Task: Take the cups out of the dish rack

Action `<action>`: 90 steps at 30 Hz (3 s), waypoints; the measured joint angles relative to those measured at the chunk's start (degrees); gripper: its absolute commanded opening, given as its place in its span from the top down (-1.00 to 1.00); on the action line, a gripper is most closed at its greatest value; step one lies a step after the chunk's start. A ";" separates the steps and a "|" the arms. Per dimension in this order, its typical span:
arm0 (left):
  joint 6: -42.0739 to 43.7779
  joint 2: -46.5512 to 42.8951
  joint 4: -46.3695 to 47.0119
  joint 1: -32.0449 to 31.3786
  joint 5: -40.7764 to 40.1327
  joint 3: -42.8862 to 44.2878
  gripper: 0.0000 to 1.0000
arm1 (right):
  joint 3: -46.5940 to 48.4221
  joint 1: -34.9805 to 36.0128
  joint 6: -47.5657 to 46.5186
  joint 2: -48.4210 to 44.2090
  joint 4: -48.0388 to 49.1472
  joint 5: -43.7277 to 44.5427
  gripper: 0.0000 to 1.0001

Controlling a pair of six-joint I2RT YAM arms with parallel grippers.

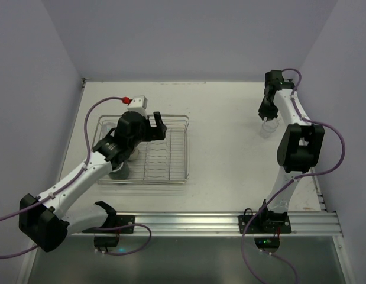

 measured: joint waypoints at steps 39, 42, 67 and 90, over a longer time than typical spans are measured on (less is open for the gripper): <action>11.45 19.26 -19.41 20.68 3.61 18.01 -1.00 | -25.44 33.53 0.42 -28.74 12.35 -21.42 0.09; 12.55 21.70 -19.61 21.86 5.35 19.67 -1.00 | -25.73 34.36 0.37 -30.67 13.81 -22.62 0.09; 16.24 29.97 -19.58 25.49 10.62 20.68 -0.82 | -28.09 34.58 0.17 -31.50 16.76 -24.13 0.09; 17.59 30.38 -19.87 25.49 11.85 19.91 -0.50 | -29.29 34.58 0.17 -31.52 17.49 -24.30 0.08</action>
